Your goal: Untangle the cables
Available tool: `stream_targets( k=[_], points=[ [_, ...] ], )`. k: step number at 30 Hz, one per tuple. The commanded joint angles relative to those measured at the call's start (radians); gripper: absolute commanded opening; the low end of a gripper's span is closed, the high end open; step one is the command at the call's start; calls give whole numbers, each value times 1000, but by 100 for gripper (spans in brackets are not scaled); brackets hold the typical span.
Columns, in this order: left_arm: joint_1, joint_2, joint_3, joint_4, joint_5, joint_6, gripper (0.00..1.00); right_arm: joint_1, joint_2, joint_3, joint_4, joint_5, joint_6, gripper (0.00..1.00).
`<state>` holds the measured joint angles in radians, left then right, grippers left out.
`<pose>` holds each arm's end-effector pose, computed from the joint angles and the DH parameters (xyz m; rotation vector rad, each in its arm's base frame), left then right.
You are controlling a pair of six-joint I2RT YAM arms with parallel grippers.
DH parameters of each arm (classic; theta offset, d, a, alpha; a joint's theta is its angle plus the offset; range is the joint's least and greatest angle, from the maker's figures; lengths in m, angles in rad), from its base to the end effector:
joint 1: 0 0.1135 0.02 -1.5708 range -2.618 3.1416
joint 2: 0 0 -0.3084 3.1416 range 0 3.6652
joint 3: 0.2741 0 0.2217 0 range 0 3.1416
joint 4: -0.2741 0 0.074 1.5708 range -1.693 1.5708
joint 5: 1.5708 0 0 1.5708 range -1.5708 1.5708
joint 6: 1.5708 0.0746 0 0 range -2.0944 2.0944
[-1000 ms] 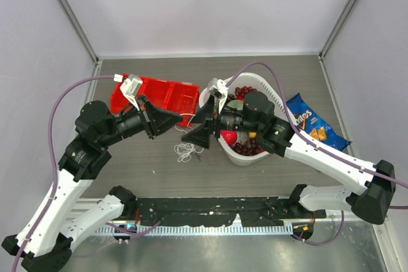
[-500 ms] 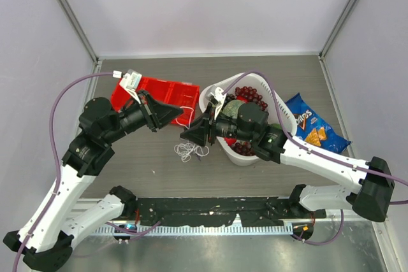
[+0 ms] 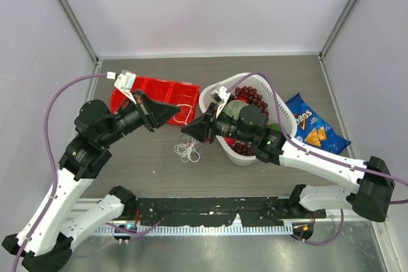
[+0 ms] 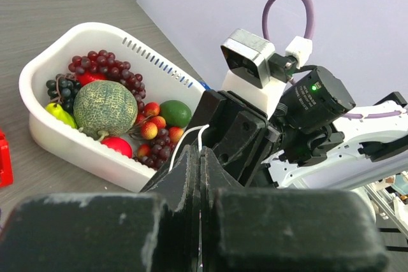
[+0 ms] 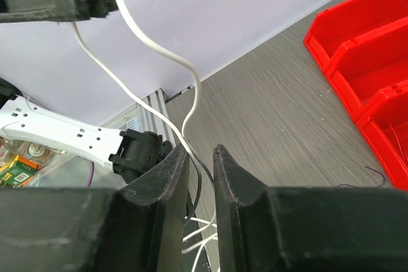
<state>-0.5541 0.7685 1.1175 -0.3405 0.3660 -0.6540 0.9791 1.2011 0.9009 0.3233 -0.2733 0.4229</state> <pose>0.0897 -0.0869 0.4585 0.2284 1.6865 -1.2131 0.1372 0.2403 0.3986 -0.6923 1.5590 1.2924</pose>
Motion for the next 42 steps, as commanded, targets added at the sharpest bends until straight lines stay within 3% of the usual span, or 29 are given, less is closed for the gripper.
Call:
stream_targets(
  k=[1, 3, 4, 8, 10, 15, 18, 24, 27, 29, 32, 34, 37, 39, 42],
  points=[
    [-1, -18, 41, 54, 7, 2, 0, 4, -26, -14, 79, 26, 31, 26],
    [-1, -26, 36, 60, 19, 10, 0, 3, -31, -14, 88, 31, 48, 5],
    [0, -37, 30, 64, 21, 17, 0, 3, -34, -13, 80, 60, 65, 1],
    [0, -112, -25, 89, -21, 25, 0, -11, -77, -7, -13, 308, 155, 1],
    [0, -152, -60, 77, -111, 5, 0, -71, -101, -14, -52, 382, 236, 1],
    [-1, -297, -292, 243, -231, -143, 0, -128, -140, -20, -66, 460, 353, 1],
    [-1, -310, -419, 372, -196, -257, 0, -128, -117, 7, -52, 488, 372, 1],
    [-1, -201, -527, 580, -52, -412, 0, -129, -86, 56, -15, 531, 311, 1],
    [0, -192, -515, 533, -42, -372, 0, -129, -86, 93, -75, 490, 175, 1],
    [-1, -190, -419, 405, -13, -247, 8, -129, -109, 87, -104, 447, 46, 1],
    [-1, -183, -276, 211, 5, -83, 46, -129, -124, 116, -280, 398, -169, 1],
    [0, -183, -213, 154, 4, -24, 62, -129, -147, 109, -361, 289, -289, 1],
    [0, -149, -125, 94, -2, 10, 76, -129, -201, 75, -446, 122, -418, 1],
    [0, -94, -78, 60, 4, -5, 95, -129, -231, 44, -449, 85, -454, 1],
    [0, 24, -6, 32, 144, -4, 100, -117, -242, 33, -451, -41, -476, 1]
  ],
)
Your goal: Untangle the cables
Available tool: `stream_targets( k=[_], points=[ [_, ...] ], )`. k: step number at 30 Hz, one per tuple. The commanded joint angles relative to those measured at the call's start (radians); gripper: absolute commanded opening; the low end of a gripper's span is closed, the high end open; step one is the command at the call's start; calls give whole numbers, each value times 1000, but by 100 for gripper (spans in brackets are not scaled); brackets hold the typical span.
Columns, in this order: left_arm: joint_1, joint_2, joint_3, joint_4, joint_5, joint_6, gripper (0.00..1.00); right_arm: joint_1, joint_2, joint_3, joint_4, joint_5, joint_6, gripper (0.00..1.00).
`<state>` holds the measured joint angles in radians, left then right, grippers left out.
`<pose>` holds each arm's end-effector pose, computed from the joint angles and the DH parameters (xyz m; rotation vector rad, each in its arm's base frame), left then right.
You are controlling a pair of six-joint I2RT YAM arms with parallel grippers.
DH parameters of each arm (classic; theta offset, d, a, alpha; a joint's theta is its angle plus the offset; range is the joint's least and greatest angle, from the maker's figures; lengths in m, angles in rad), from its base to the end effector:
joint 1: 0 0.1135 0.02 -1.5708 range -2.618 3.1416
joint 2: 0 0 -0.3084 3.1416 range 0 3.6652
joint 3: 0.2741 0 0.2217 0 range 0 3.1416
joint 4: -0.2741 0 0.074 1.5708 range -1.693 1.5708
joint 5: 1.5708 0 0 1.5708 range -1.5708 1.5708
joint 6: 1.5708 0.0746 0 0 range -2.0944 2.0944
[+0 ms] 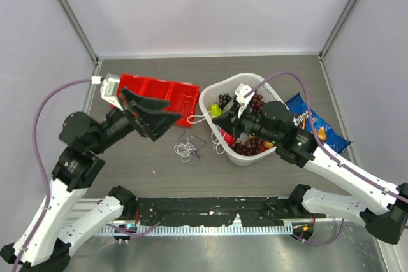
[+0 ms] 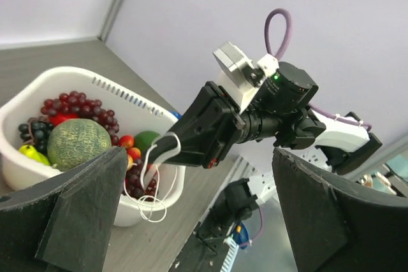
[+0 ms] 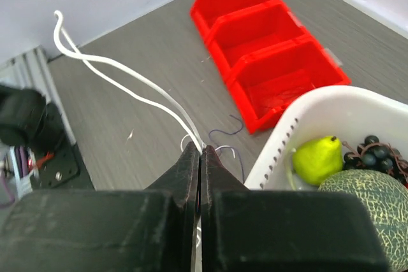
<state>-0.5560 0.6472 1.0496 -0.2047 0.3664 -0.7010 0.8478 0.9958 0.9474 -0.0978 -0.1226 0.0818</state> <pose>0.0604 -0.0690 0.4665 0.2261 1.4973 -1.2809 0.1353 0.1671 0.4004 -0.7522 1.6148 0.7862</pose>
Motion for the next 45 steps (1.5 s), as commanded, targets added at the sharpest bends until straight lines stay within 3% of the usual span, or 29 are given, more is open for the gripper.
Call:
stream_targets(
  k=[1, 5, 8, 11, 16, 19, 21, 25, 32, 39, 45],
  points=[
    [2, 179, 75, -96, 190, 37, 100, 16, -34, -10, -37, -212, -145, 1],
    [5, 279, 58, -21, 313, -5, 100, 56, 7, 45, -126, -172, -181, 1],
    [8, 331, 32, 28, 379, -46, 91, 74, 4, 56, -120, -170, -185, 1],
    [8, 367, -37, 174, 495, -118, 91, 76, -11, 47, -97, -210, -189, 1],
    [10, 350, -123, 275, 575, -130, 87, 76, -36, 37, -59, -299, -198, 1],
    [10, 344, -209, 495, 652, -247, 78, 76, -43, 31, -28, -379, -189, 1],
    [10, 347, -250, 583, 684, -297, 77, 76, -34, 33, -7, -412, -171, 1],
    [7, 341, -281, 623, 712, -311, 81, 76, -23, 30, 76, -475, -116, 1],
    [-28, 330, -344, 855, 724, -428, 88, 76, 47, 16, 295, -502, 24, 1],
    [-45, 316, -378, 896, 718, -443, 67, 76, 67, -45, 490, -422, 130, 1],
    [-45, 310, -408, 930, 704, -453, 59, 74, 26, -90, 532, -356, 138, 1]
  ],
)
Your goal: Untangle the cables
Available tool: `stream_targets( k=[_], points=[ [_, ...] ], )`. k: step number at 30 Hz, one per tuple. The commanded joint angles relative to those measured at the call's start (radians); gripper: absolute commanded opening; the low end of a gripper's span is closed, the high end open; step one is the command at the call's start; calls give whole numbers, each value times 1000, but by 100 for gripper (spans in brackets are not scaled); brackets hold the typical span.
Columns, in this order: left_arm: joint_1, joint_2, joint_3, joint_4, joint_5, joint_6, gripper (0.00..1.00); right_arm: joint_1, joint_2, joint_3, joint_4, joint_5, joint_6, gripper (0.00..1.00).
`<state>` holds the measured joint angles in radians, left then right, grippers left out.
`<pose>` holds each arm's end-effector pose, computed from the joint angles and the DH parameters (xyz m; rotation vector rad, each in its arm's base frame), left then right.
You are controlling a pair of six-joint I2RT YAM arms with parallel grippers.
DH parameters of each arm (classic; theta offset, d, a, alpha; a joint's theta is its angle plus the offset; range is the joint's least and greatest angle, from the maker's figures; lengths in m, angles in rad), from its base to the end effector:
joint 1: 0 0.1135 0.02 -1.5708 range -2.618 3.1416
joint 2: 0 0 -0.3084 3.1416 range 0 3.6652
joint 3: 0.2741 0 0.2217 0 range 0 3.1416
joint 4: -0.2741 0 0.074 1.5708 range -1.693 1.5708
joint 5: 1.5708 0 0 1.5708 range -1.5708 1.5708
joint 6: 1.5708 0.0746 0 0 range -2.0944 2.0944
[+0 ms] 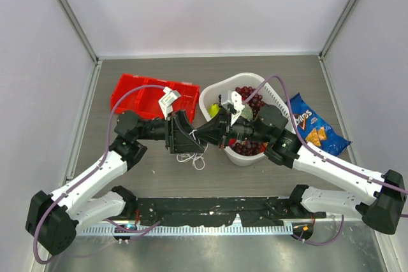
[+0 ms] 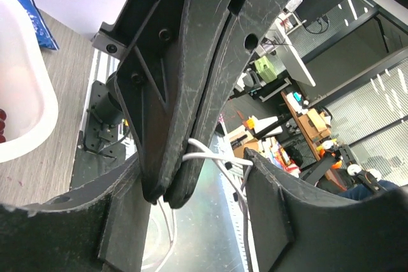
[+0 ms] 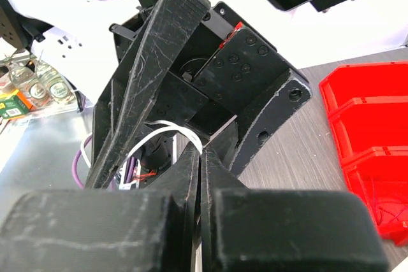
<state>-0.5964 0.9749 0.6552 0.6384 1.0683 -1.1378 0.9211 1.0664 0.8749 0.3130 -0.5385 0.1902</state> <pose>0.1062 -0.1511 0.3931 0.7250 1.6458 -2.0006 0.1080 0.2054 0.4185 -0.9934 1.2601 1.2719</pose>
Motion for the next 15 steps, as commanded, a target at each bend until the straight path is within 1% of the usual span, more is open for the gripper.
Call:
stream_targets(
  k=[1, 4, 5, 7, 9, 12, 13, 15],
  points=[
    [-3, -16, -17, 105, 1, -26, 58, 2, -48, -23, 124, 67, 29, 1],
    [-5, -10, -32, 194, -10, -75, 51, 1, -65, -37, 143, 75, 31, 1],
    [-3, -7, -37, 220, -16, -94, 47, 2, -66, -42, 149, 80, 32, 1],
    [-5, -2, -39, 247, -27, -109, 42, 2, -72, -53, 162, 87, 35, 1],
    [-5, -1, -42, 253, -33, -112, 35, 2, -77, -62, 172, 95, 38, 1],
    [-3, -7, -45, 251, -53, -112, 20, 2, -79, -62, 178, 97, 45, 1],
    [-3, -8, -45, 248, -59, -111, 17, 2, -79, -65, 182, 98, 46, 1],
    [-5, -18, -39, 206, -70, -82, 2, 1, -77, -68, 182, 115, 51, 1]
  ],
)
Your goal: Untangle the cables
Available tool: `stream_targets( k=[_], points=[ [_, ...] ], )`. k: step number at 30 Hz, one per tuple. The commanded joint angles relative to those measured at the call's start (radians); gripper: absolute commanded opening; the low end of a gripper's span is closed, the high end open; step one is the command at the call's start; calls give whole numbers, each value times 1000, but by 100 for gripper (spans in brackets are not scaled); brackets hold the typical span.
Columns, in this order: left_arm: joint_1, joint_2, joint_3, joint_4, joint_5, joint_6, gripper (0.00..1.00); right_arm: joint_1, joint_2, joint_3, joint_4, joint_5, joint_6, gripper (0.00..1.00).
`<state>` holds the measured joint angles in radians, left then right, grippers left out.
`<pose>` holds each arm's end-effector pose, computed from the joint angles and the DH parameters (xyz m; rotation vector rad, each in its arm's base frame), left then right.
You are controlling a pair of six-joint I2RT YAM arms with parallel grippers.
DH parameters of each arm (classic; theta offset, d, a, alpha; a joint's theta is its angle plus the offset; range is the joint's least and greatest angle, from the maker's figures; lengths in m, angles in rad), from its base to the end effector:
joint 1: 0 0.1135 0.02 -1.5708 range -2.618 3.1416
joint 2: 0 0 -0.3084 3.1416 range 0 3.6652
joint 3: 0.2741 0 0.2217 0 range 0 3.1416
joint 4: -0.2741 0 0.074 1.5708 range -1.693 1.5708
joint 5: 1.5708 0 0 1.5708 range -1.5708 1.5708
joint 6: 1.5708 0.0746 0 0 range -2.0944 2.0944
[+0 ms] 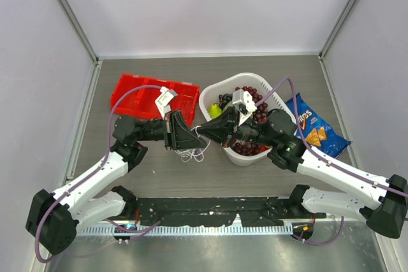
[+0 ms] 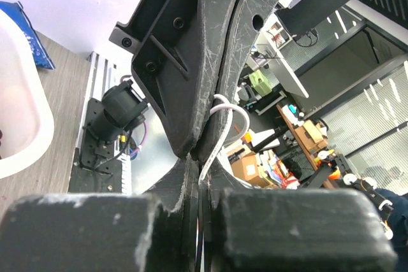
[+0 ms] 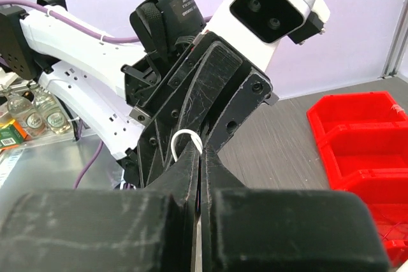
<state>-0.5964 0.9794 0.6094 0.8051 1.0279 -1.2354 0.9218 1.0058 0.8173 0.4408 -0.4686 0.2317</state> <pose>0.1054 -0.1488 0.3957 0.6752 1.5753 -2.0370 0.1012 0.1892 0.4280 -0.8795 1.1718 1.2655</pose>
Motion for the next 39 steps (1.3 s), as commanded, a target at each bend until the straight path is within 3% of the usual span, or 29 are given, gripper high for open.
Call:
stream_targets(
  k=[1, 3, 4, 6, 8, 10, 15, 20, 23, 25, 30, 35, 39],
  points=[
    [-5, -31, 16, -28, -38, 48, 0, 2, -19, -7, 44, 74, 8, 1],
    [-5, -67, 42, -226, -75, 166, 0, 2, -24, 3, 3, 138, 11, 4],
    [-5, -86, 73, -342, -109, 271, 0, 0, -24, 12, -45, 172, 9, 11],
    [-3, -111, 119, -604, -187, 402, 0, 0, -24, 57, -143, 292, 8, 40],
    [-3, -125, 171, -792, -277, 515, 0, 2, -24, 89, -259, 361, 8, 56],
    [0, -125, 214, -920, -351, 586, 0, 0, -32, 101, -364, 424, -2, 66],
    [18, -114, 259, -1078, -578, 671, 0, 2, -94, 105, -615, 584, -8, 71],
    [40, -41, 338, -1247, -946, 724, 0, 2, -202, 39, -660, 640, 47, 73],
    [55, 54, 407, -1288, -1179, 751, 0, 0, -252, 0, -651, 636, 67, 73],
    [96, 129, 429, -1246, -1258, 734, 0, 2, -272, -27, -643, 625, 83, 73],
    [254, 281, 378, -988, -1264, 662, 0, -1, -306, -47, -654, 608, 115, 73],
    [349, 529, 515, -897, -1273, 702, 0, 0, -369, -70, -680, 616, 123, 73],
    [400, 732, 664, -848, -1203, 752, 0, 0, -392, -83, -698, 633, 115, 73]
  ],
)
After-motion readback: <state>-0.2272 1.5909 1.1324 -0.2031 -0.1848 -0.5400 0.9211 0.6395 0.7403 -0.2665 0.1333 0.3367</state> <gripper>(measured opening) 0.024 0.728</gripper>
